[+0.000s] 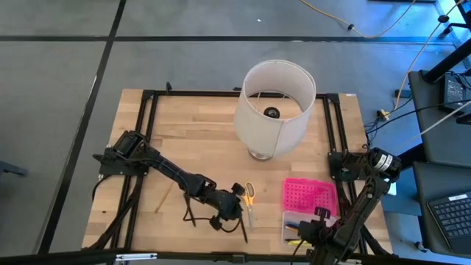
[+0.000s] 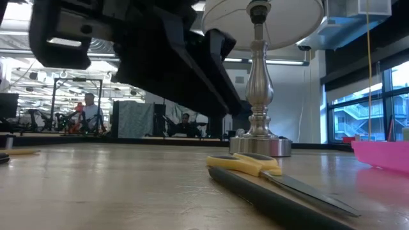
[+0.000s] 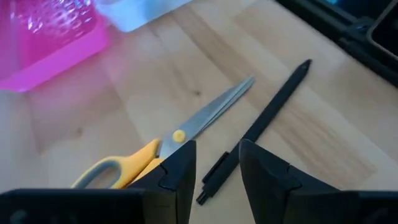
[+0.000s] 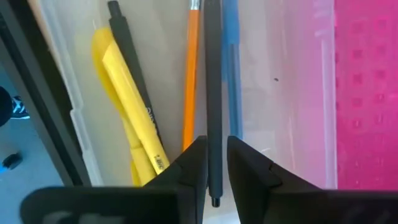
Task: Pick & place school supplies into a supply box
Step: Put the black pen into the supply box
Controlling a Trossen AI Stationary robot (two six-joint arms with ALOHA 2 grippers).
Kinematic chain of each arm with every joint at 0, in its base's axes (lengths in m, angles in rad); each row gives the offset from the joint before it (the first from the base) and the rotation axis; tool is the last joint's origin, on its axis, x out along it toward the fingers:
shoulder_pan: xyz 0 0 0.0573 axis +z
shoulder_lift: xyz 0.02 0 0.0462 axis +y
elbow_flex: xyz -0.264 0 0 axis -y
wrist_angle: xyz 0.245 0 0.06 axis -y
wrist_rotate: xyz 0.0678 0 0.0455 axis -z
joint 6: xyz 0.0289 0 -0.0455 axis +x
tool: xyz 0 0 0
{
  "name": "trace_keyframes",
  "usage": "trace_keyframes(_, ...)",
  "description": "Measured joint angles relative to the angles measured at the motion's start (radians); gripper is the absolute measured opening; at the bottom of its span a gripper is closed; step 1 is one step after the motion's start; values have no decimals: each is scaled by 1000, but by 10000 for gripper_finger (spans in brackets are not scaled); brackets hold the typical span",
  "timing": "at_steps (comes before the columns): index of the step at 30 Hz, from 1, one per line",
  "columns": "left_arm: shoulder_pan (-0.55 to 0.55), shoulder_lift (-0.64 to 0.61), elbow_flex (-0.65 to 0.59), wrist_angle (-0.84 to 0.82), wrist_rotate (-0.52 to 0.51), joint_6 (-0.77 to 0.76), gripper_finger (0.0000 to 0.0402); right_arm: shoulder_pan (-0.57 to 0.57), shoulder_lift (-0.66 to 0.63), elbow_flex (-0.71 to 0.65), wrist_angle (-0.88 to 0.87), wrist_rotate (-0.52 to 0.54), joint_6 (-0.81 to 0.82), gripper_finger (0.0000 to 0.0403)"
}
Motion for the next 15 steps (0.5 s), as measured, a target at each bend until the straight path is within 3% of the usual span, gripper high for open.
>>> trace_keyframes(15,0,157,158,-154,59,138,116,-31,0,0,-11,0,-6,67)
